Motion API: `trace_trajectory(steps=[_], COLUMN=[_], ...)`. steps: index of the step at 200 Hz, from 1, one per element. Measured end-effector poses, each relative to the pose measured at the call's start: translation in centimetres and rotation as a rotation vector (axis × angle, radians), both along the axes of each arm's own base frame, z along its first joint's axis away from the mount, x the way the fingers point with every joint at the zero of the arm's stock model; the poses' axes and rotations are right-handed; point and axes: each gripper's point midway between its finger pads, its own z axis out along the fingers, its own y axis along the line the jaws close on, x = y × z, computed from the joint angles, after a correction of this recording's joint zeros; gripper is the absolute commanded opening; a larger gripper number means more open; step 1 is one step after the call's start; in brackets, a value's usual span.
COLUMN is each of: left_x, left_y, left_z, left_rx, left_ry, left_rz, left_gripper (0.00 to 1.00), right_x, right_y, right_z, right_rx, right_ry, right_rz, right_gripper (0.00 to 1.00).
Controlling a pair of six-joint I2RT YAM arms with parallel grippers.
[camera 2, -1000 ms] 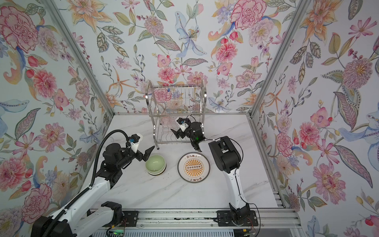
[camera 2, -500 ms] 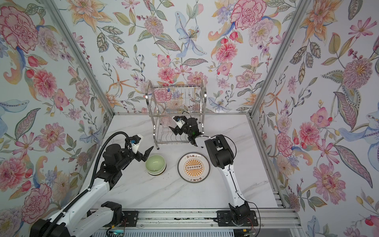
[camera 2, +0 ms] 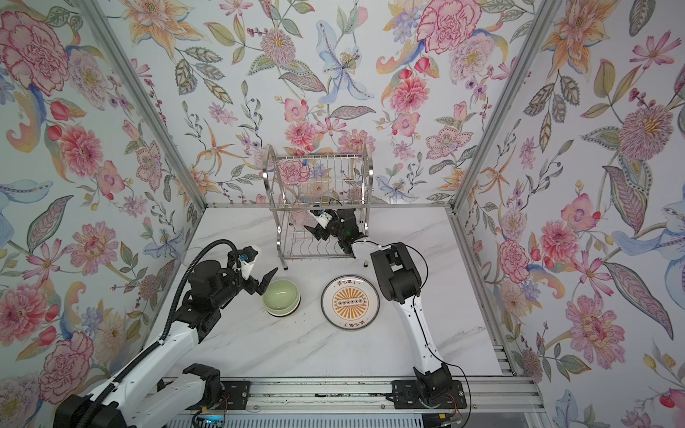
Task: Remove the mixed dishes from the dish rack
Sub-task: 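Reach the right gripper into the rack over the small clear glass while left returns, then close the right gripper on the small clear glass in the rack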
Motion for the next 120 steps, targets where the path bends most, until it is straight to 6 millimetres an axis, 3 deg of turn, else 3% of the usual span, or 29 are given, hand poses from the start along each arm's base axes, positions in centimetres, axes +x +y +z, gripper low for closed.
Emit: trace_trajectory(steps=[92, 120], left_x=[0.0, -0.1], left_y=[0.1, 0.2], left_z=[-1.1, -1.0], left_rx=[0.041, 0.043], left_ry=[0.036, 0.037], left_rz=[-0.002, 0.001], left_gripper=[0.99, 0.99], right_x=[-0.8, -1.4], right_y=[-0.2, -0.4], right_z=[0.2, 0.7], right_rx=[0.071, 0.092], right_ry=[-0.008, -0.02], right_rz=[0.013, 0.011], right_gripper=[0.48, 0.46])
